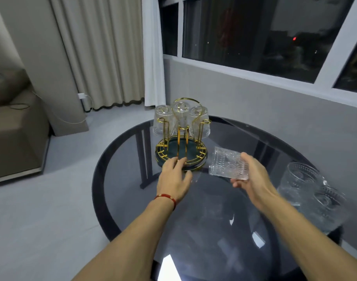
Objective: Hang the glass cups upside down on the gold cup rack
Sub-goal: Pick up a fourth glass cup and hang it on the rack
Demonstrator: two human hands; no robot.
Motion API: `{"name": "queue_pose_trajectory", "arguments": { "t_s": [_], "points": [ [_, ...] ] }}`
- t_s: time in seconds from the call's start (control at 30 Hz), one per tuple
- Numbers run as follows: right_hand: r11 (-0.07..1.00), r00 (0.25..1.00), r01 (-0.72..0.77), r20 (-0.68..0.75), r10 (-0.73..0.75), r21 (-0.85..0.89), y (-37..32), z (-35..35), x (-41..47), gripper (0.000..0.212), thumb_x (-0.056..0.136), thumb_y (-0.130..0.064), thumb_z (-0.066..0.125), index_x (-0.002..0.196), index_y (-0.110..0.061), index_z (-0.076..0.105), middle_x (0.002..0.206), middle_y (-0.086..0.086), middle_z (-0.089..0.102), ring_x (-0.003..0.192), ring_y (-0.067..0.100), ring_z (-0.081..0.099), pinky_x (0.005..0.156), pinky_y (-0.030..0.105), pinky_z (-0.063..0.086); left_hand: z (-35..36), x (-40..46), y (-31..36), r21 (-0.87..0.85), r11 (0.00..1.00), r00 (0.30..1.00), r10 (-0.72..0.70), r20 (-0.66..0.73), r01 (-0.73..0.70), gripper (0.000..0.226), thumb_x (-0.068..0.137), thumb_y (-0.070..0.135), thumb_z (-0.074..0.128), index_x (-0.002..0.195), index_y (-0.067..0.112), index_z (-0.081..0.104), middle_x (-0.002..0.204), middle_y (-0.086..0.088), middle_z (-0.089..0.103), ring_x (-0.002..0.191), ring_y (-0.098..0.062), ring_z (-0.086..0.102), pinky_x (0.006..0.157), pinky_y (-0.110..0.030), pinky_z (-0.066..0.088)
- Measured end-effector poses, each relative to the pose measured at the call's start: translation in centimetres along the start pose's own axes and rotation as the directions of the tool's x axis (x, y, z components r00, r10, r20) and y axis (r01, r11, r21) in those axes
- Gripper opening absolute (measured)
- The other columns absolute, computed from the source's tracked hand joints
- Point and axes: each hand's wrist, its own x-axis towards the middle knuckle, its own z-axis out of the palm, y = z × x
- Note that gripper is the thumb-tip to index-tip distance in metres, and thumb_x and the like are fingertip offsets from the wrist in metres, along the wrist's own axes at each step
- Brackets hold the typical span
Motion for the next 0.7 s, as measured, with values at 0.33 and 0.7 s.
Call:
{"name": "queue_pose_trajectory", "arguments": {
  "t_s": [0.33, 0.7],
  "points": [
    [0.816, 0.873, 0.482, 0.095, -0.479, -0.32, -9.8, 5.7, 0.6, 0.083, 0.081, -0.069, 0.059, 0.147, -0.019, 0.052, 0.131, 0.005, 0.067, 0.083, 0.019, 0.076, 0.074, 0.047, 0.067, 2.0, 0.4, -1.8, 0.287, 0.954, 0.996, 0.067, 0.065, -0.083, 0.068, 0.092, 0.051, 0.052, 0.155, 0.034, 0.034, 0.161, 0.004, 0.034, 0.152, -0.022, 0.015, 0.105, -0.045, 0.05],
    [0.186, 0.681, 0.681, 0.518, -0.517, -0.708, -14.8, 16.7, 3.0, 0.074, 0.097, -0.056, 0.058, 0.159, -0.015, 0.047, 0.155, 0.015, 0.057, 0.143, 0.033, 0.051, 0.115, 0.051, 0.041, 2.3, 0.4, -2.2, 0.273, 0.954, 0.992, 0.121, 0.028, -0.124, 0.065, 0.09, 0.044, 0.059, 0.151, 0.032, 0.04, 0.156, 0.004, 0.041, 0.15, -0.025, 0.024, 0.092, -0.045, 0.057]
  ]
}}
